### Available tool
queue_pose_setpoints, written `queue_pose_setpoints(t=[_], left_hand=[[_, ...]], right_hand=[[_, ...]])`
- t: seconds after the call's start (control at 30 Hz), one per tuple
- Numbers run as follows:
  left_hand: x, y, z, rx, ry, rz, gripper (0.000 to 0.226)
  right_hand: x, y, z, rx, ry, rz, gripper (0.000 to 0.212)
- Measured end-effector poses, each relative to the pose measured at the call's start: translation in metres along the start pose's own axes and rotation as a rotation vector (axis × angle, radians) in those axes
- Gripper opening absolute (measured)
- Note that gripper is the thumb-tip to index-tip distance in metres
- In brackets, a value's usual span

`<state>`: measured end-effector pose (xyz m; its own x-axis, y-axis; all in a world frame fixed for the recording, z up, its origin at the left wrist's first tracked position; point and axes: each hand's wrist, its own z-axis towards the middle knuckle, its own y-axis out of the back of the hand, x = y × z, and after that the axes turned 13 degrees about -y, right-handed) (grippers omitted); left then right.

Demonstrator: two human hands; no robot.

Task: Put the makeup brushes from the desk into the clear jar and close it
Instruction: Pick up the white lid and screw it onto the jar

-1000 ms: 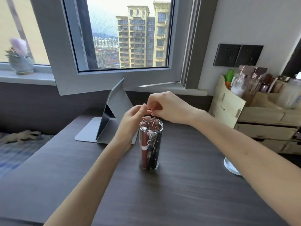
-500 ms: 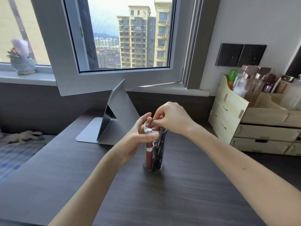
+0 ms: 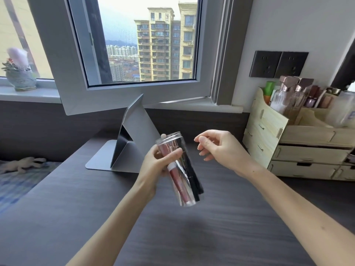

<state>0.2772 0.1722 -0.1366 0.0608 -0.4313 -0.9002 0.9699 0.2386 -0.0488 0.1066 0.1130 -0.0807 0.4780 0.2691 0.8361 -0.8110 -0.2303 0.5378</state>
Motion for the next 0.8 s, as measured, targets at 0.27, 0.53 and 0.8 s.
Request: queue_pose_setpoints(t=[0.27,0.53,0.8], left_hand=[[-0.005,0.002,0.000,0.034,-0.099,0.134,0.069],[-0.004,-0.007,-0.006,0.282,-0.183,0.298,0.094],[-0.007,-0.011,-0.007,0.317,-0.148,0.128,0.076]], right_hand=[[-0.059,0.041,-0.014,0.069,-0.337,-0.946,0.059],[-0.111,0.080,-0.025,0.224,-0.728,-1.125,0.084],[-0.106,0.074,-0.026,0.092,-0.630,-0.774,0.064]])
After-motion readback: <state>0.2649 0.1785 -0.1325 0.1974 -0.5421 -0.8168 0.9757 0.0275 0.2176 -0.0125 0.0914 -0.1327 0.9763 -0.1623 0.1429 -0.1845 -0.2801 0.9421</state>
